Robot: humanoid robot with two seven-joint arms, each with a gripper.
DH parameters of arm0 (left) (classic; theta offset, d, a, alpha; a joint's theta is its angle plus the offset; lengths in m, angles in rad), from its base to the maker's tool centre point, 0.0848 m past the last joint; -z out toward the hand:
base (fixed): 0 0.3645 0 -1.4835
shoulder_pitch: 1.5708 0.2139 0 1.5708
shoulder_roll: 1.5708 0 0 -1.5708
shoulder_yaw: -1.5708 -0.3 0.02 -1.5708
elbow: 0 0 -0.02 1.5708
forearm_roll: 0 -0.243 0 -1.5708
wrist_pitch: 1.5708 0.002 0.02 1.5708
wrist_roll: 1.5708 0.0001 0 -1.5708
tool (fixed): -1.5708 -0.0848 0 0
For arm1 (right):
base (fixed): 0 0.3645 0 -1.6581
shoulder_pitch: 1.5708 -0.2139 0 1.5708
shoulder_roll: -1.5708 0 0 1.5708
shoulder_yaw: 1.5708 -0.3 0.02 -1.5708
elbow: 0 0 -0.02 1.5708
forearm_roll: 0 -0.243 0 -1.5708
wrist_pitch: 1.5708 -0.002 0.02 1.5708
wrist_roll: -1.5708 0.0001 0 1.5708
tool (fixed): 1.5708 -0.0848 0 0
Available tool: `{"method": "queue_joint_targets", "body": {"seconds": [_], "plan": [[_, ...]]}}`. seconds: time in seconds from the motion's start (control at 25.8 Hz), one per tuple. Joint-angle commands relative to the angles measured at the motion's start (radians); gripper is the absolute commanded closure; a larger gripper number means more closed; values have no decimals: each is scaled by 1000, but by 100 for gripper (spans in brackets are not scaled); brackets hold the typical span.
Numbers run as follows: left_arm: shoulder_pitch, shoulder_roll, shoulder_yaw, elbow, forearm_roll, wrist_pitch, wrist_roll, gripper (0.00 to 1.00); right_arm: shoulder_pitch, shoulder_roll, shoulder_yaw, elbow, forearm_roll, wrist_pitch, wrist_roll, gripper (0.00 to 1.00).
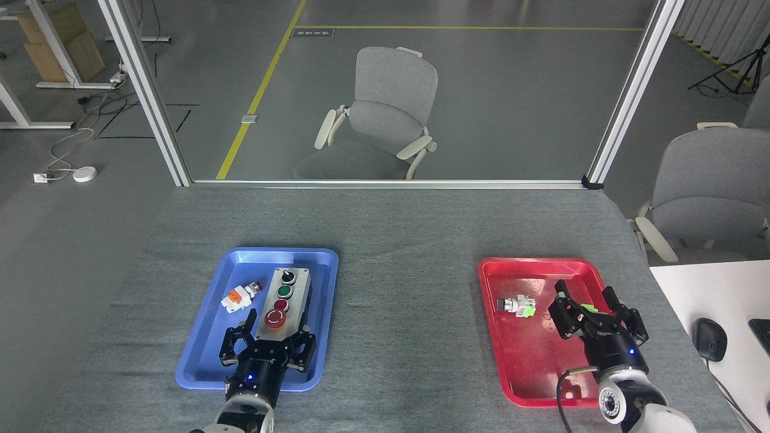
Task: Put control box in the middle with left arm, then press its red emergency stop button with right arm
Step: 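Lower the left gripper and grasp the near end of the control box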
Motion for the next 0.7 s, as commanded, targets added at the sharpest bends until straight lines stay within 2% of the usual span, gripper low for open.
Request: {"method": "queue_joint_targets", "body": {"seconds": [0.0,0.15,0.66], "plan": [[-15,-1,4,43,11,-2,13,2,0,0,0,0,0,1,0,0],[-43,0,4,109,40,-5,50,2,0,-2,0,0,0,-1,0,0],[-49,-15,2,155,43,-14,56,2,0,1,0,0,0,-1,0,0]]}}
